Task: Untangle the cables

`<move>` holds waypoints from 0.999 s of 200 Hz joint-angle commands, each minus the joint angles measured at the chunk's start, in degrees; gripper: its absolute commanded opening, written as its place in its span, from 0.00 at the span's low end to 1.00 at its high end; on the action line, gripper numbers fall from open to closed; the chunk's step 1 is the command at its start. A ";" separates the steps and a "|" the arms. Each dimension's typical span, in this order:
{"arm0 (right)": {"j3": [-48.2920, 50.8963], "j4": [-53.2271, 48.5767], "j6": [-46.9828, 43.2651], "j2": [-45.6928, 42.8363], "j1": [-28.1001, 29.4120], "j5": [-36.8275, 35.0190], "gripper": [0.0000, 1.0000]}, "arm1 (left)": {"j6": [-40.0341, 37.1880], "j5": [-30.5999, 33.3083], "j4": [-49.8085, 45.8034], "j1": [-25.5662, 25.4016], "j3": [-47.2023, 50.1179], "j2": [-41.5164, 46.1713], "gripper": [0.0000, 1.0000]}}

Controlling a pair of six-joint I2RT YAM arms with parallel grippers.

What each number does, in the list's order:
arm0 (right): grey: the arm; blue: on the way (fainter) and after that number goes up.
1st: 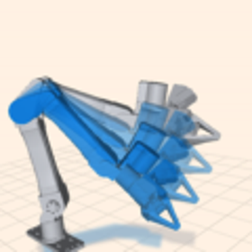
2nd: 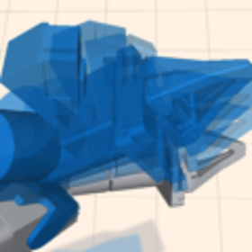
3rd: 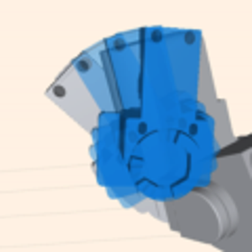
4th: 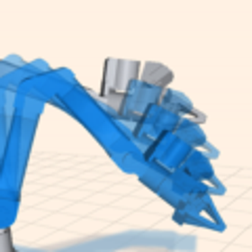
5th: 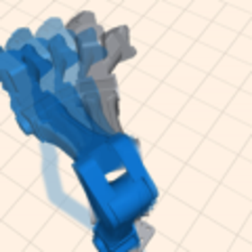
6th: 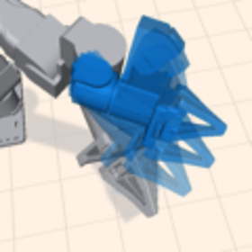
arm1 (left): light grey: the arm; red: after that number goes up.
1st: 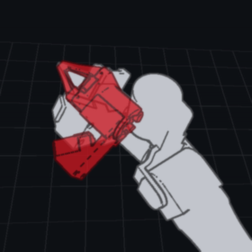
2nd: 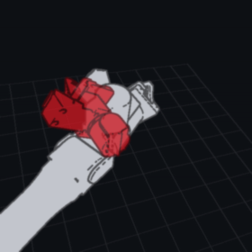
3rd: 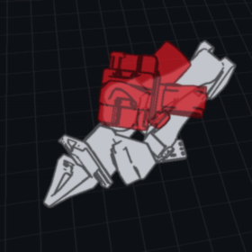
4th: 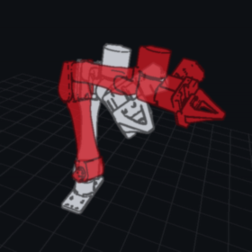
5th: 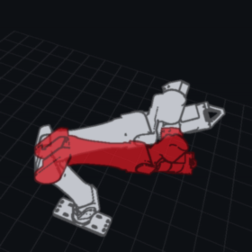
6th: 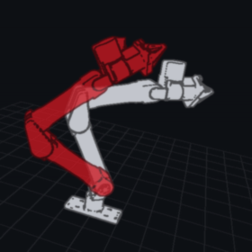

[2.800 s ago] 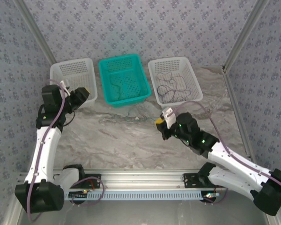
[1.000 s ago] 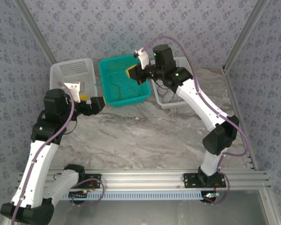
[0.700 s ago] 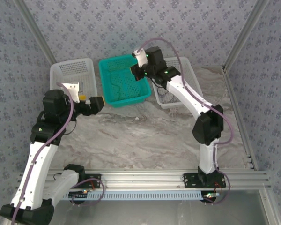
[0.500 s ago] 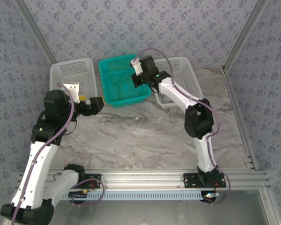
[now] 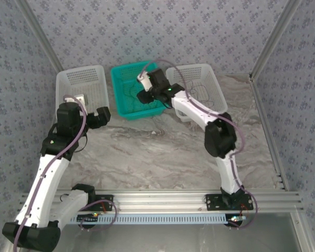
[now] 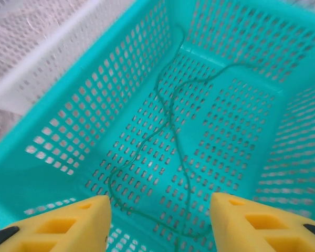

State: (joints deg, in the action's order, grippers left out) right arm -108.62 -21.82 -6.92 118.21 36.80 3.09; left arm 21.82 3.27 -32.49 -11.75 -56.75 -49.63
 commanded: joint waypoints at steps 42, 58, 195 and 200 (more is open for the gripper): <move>36.56 8.77 -1.43 -40.01 -3.37 -13.91 0.57 | -0.62 7.28 17.45 -0.02 14.07 0.28 0.99; 49.07 12.12 -2.13 -48.99 -4.45 -17.72 0.63 | -1.35 8.63 21.18 0.08 17.09 -0.65 0.99; 83.16 48.40 12.00 -41.76 -33.87 -31.88 0.92 | -15.45 23.58 51.13 1.10 29.35 -16.99 0.99; 81.63 47.13 12.55 -40.08 -34.15 -31.79 0.92 | -15.60 23.10 52.89 1.61 30.02 -17.78 1.00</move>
State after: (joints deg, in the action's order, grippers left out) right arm -25.74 13.63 6.57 70.50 4.99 -28.71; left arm 11.77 25.10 7.25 -11.31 -29.23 -65.21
